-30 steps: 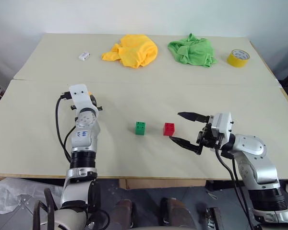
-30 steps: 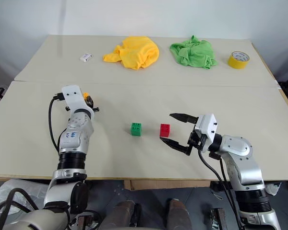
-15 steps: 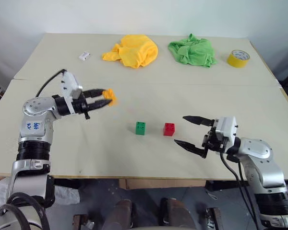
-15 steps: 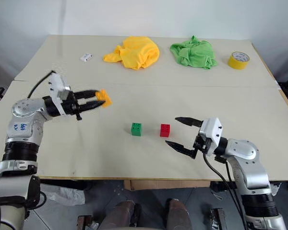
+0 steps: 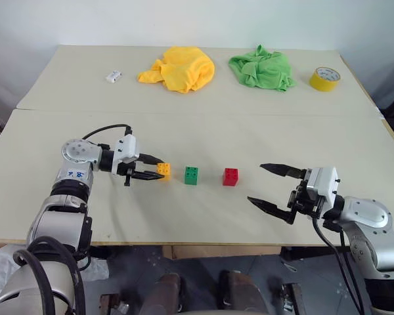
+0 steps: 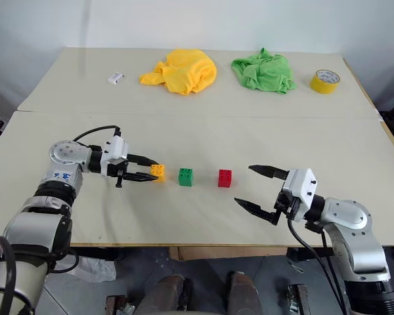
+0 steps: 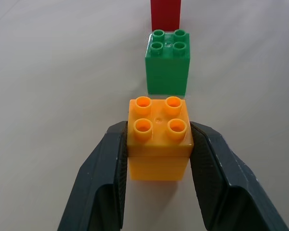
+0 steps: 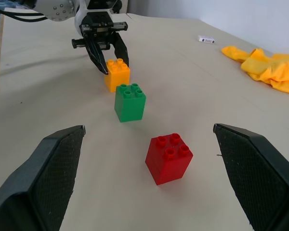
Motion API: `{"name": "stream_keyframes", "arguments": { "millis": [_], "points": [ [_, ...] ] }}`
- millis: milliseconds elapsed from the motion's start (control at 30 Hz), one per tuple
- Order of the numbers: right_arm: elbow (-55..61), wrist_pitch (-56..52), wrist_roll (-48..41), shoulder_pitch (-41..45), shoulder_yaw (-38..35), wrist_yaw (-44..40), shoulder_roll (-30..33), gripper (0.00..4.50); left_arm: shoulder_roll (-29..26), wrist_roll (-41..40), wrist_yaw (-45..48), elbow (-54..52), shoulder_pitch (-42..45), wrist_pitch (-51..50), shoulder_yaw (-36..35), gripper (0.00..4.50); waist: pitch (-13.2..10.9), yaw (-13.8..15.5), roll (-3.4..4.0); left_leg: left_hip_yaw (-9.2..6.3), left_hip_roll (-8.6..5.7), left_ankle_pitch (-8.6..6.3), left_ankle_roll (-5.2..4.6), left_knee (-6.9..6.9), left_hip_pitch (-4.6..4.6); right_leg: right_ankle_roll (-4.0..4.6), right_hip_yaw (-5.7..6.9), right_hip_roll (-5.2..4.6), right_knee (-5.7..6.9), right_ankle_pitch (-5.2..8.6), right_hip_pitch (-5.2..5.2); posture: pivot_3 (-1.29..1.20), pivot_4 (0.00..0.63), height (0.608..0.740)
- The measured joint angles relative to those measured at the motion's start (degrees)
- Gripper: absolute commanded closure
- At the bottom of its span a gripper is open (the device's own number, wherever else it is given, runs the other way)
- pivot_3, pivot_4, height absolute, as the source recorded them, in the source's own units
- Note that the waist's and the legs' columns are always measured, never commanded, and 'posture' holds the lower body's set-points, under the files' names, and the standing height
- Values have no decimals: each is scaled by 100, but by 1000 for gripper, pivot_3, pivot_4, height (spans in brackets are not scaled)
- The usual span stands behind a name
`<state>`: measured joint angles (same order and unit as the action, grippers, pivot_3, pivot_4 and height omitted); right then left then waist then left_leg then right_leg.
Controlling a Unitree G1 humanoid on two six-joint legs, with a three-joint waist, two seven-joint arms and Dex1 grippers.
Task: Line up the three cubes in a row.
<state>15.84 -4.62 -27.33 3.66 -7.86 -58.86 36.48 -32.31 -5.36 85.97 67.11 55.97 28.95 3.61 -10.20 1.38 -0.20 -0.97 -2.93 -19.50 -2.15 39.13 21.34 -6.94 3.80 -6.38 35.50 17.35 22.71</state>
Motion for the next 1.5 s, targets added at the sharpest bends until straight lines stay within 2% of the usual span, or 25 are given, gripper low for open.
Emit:
{"name": "stream_keyframes", "arguments": {
  "millis": [533, 600, 867, 1033, 1233, 1500],
  "points": [
    [-53, 66, -50, -73, -154, -55, 97, 0, -372, 146, 8, 153, 95, -233, -14, 3036, 0, -8, 0, 1, 0, 1, -1, 0, -3, 0, -4, -7, 4, 0, 0, 0, 150, 740],
    [-94, 87, -47, -69, -154, -77, 97, 0, -372, 133, 9, 142, 94, -359, -9, 2287, 0, -8, 0, 1, -1, 1, -2, 0, -4, 0, -4, -6, 5, 0, 0, 0, 150, 740],
    [-263, 61, -100, 102, -152, -261, 163, 0, -378, 111, 6, 81, -168, -376, 27, 63, -1, -9, -1, -1, 0, 1, -2, 0, -2, 0, -5, -15, 4, 0, 3, 0, 150, 740],
    [-344, -77, -244, 380, -150, -543, 422, 0, -796, -255, 8, -351, -288, -639, -447, 63, -1, -26, -1, -2, 2, 1, -1, -1, -1, 0, -8, -19, 3, 0, 5, 0, 150, 740],
    [-1300, 41, -238, 1061, -155, -1258, 816, 0, -1531, -919, -20, -1802, -1540, -1286, -1057, 63, -2, -146, 1, -8, 7, 0, 0, -4, -1, 2, -46, -25, 0, 1, 4, 0, 150, 740],
    [-2062, 208, -98, 1893, 0, -1969, 1060, 0, -1809, -1285, -605, -3049, -2128, -1977, -1675, 63, -2, -126, 1, -15, 7, -2, 3, -5, 0, 3, -47, -28, -4, 2, 0, 0, 150, 740]
  ]
}}
